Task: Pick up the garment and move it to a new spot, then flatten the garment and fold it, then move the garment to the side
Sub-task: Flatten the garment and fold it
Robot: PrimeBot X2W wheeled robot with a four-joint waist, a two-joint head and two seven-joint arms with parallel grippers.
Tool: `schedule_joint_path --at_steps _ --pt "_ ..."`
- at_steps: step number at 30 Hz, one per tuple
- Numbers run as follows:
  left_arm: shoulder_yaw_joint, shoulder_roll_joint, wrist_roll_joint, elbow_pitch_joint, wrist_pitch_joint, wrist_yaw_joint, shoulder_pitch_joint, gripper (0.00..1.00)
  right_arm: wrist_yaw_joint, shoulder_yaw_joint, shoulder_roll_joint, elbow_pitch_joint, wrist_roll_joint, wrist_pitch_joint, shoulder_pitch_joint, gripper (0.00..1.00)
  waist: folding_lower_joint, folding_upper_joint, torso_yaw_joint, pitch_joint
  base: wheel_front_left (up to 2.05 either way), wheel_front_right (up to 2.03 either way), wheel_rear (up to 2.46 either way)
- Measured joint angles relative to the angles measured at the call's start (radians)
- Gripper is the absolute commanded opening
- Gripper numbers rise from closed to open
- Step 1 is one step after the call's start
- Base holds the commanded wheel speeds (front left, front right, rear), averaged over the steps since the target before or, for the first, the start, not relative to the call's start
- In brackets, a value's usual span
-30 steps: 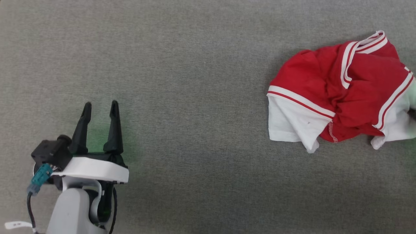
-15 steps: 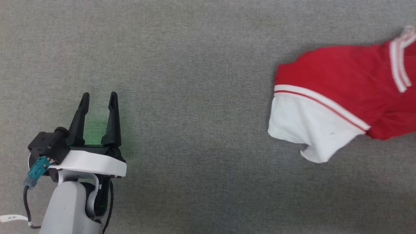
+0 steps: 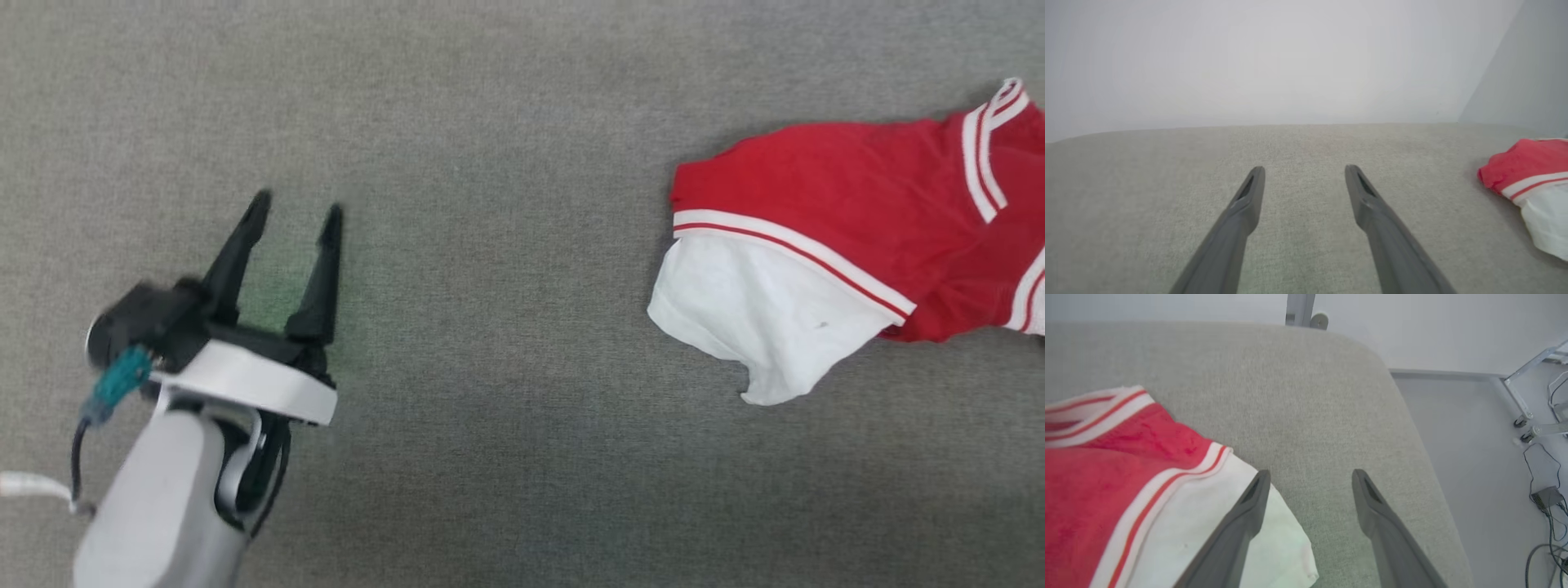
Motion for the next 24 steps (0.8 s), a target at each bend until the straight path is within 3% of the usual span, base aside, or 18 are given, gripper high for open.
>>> schedule_joint_path --at_steps 4,7,8,9,14,18,24 --pt "-0.179 0.129 -0.094 -0.019 0.042 0.0 -0.114 1.0 0.0 -0.039 0.031 -0.069 0.007 -0.104 0.014 1.0 0.0 0.0 -0.016 -0.022 0.0 0.0 0.0" --pt "-0.334 0.217 -0.18 -0.062 0.172 0.0 -0.23 1.0 0.0 -0.058 0.084 -0.138 0.014 -0.174 0.017 1.0 0.0 -0.0001 -0.039 -0.036 0.0 0.0 0.0" --pt "-0.426 0.249 -0.272 -0.086 0.286 0.0 -0.304 1.0 0.0 -0.049 0.119 -0.185 0.003 -0.218 0.019 1.0 0.0 0.0 -0.06 -0.043 0.0 0.0 0.0" --pt "-0.426 0.249 -0.272 -0.086 0.286 0.0 -0.304 1.0 0.0 -0.049 0.119 -0.185 0.003 -0.218 0.019 1.0 0.0 0.0 -0.06 -0.043 0.0 0.0 0.0" --pt "-0.579 0.266 -0.499 -0.088 0.572 -0.002 -0.454 1.0 0.0 0.033 0.229 -0.262 -0.015 -0.275 0.009 1.0 0.0 0.0 -0.121 -0.05 0.0 0.0 0.0" --pt "-0.633 0.214 -0.664 -0.025 0.774 -0.002 -0.519 1.0 0.0 0.097 0.288 -0.279 -0.03 -0.308 0.008 1.0 0.0 0.0 -0.175 -0.047 0.0 0.0 0.0" --pt "-0.661 0.17 -0.802 0.098 0.977 0.025 -0.541 1.0 0.0 0.17 0.327 -0.298 -0.039 -0.332 0.008 1.0 0.0 0.0 -0.249 -0.036 0.0 0.0 0.0"
